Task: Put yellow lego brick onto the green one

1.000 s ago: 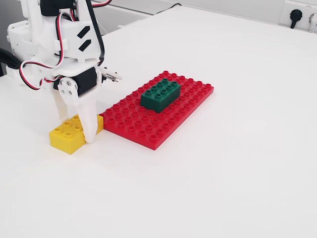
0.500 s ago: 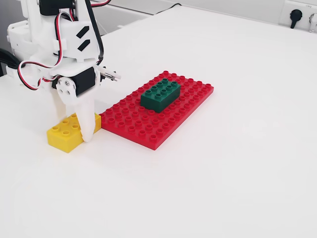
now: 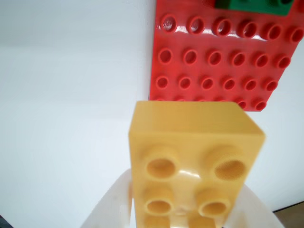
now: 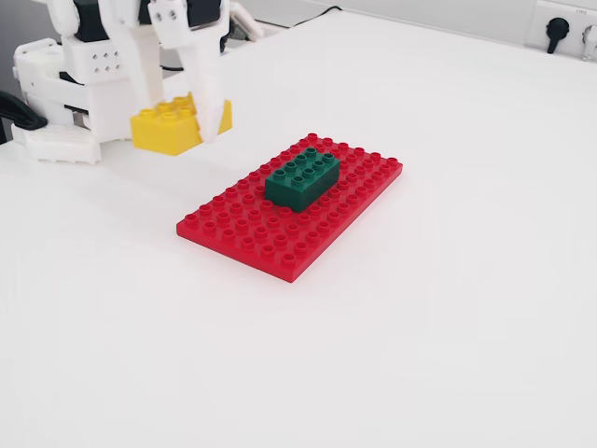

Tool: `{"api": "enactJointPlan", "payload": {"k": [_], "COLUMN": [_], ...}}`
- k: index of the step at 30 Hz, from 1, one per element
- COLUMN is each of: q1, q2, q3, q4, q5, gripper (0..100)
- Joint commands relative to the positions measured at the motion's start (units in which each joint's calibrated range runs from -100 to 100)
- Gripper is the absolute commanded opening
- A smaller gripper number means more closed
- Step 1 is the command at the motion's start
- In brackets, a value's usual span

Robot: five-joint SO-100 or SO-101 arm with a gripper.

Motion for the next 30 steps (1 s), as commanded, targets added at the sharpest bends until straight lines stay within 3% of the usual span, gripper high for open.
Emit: {"api": "enactJointPlan", "payload": {"k": [1,11,20,30], "q1": [-5.6,-17.1,-17.8,-21.7], "q2": [-3.4,-0.7,16.4,18.2], "q3": [-2.1,-2.0,-3.0,-5.8], "q4": [1.1,-4.2,-12.4,-14.1], "q5": [-4.5,-13.2,-14.0,-15.6], "gripper": [12,12,12,12]}}
